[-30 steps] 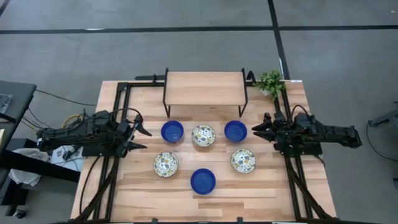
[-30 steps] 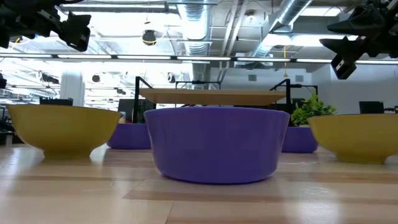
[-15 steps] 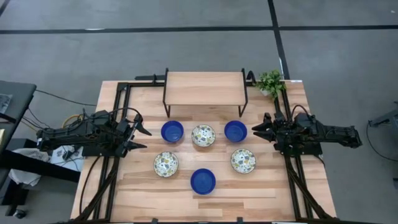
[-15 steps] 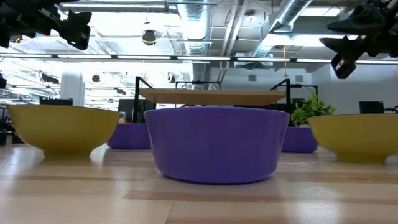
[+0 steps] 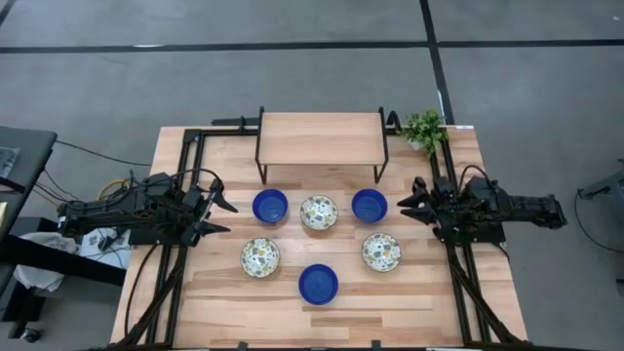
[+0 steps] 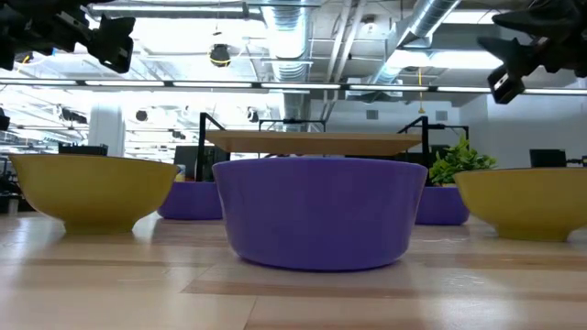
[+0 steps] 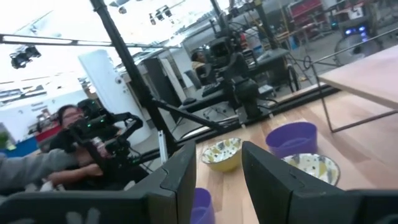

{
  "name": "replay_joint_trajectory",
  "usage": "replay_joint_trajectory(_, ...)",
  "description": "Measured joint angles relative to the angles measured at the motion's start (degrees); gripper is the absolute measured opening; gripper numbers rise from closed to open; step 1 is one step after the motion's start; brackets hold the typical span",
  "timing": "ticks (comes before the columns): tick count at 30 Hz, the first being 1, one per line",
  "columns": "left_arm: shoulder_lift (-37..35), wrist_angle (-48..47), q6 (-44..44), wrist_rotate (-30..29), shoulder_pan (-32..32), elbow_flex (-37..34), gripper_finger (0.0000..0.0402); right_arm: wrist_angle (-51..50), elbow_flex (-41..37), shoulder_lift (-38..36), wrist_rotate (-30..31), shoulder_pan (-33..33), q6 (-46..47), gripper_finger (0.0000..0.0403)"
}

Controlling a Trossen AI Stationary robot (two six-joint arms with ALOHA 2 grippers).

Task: Pick & Place Mini bowls
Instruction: Put the right white patterned bowl on the shelf

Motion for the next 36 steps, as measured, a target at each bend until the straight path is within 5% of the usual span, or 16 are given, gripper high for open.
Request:
replay_joint_trajectory(9, 0.0, 0.16, 0.01, 0.0, -0.01, 0.02, 0.0253, -2.19, 6.99, 5.4, 2.42, 3.0, -0.39, 0.0118)
replay_joint_trajectory(17, 0.0, 0.25, 0.01, 0.02, 0.0, 0.0, 0.0253, -22.06, 22.07, 22.97, 4.61, 6.14, 2.4, 0.0116)
replay_joint_trajectory(26, 0.0, 0.3, 0.02, 0.02, 0.0, 0.01, 0.0253, -44.86, 34.43, 38.9, 3.06, 9.91, 16.48, 0.0085)
replay_joint_trajectory(36, 0.0, 0.6, 0.0, 0.02, -0.01, 0.02, 0.0253, -56.13, 35.46, 45.91, 1.53, 12.55, 37.08, 0.0061)
